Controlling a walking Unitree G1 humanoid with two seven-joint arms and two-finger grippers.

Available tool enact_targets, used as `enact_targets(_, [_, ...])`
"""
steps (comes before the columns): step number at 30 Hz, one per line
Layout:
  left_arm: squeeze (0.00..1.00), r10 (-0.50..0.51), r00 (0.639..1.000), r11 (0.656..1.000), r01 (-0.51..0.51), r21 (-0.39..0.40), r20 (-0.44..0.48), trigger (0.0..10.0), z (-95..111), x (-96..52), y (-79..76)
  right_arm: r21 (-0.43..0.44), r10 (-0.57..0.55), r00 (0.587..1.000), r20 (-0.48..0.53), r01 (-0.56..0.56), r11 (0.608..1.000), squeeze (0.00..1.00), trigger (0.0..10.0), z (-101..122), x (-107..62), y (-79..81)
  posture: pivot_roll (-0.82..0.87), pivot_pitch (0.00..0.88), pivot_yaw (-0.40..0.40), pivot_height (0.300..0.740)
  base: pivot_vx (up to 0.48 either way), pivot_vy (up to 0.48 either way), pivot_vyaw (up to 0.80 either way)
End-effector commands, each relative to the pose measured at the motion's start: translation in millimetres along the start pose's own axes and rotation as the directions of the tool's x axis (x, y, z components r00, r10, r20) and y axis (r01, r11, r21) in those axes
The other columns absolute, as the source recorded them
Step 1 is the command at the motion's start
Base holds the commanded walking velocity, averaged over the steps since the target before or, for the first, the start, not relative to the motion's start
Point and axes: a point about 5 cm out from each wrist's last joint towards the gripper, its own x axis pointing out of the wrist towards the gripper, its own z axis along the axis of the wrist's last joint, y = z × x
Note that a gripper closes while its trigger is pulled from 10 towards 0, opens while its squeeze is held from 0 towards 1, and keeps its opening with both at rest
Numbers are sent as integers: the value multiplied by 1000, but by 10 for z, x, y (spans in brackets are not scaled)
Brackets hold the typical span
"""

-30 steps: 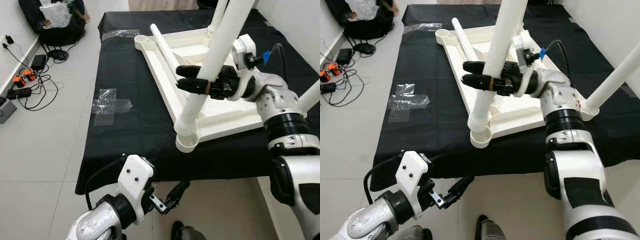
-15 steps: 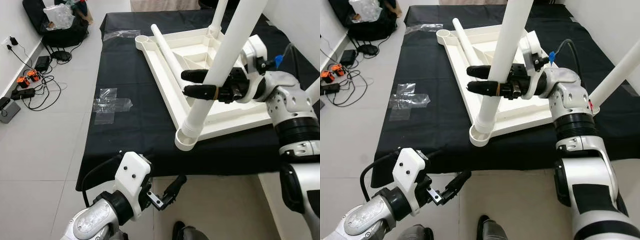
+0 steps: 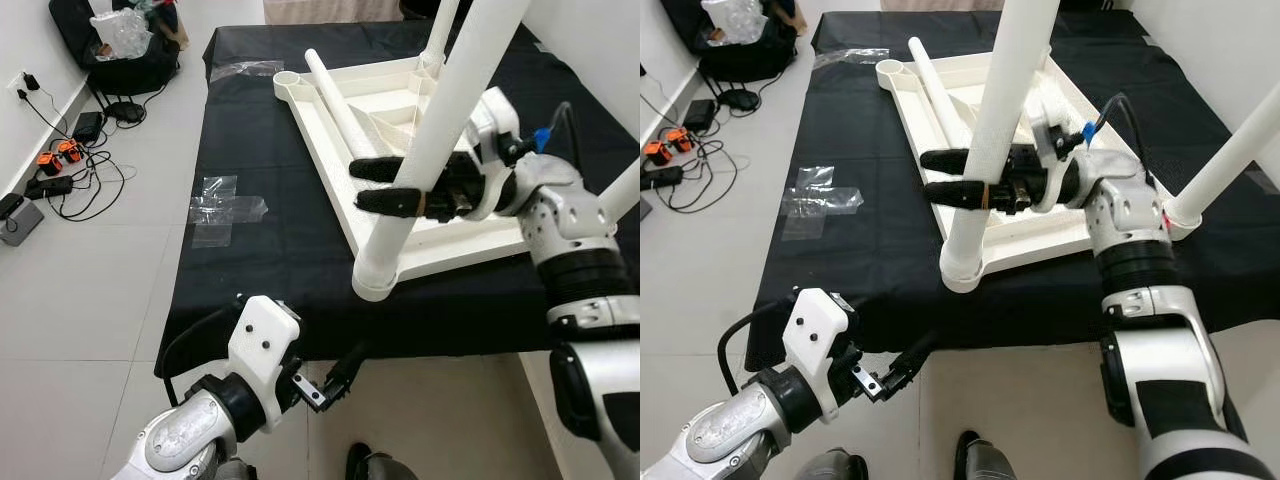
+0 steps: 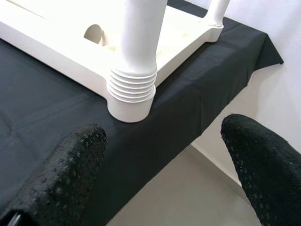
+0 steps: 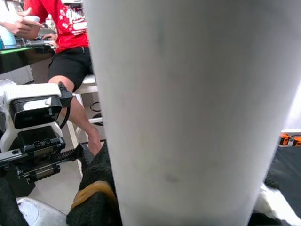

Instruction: Building children table

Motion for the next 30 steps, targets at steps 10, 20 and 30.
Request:
enact_targets(10, [0,2,999,1000,-3,-10,-35,10000,-55,-22,8,-1,14,999,-49,-14,1000,0,10000,-100,-1,45,137,209,-26,740,0,0,0])
enact_targets(20, [0,0,999,1000,0,-7,-38,10000,-66,-27,6,-46,-70,993,-94,66,997,0,10000,13,-138,-57,135,209,-27,740,0,0,0])
enact_targets(30, [0,4,999,1000,-4,1,-32,10000,-55,-2,33,-23,-67,993,-95,65,998,0,10000,-79,-99,-17,127,216,-25,740,0,0,0])
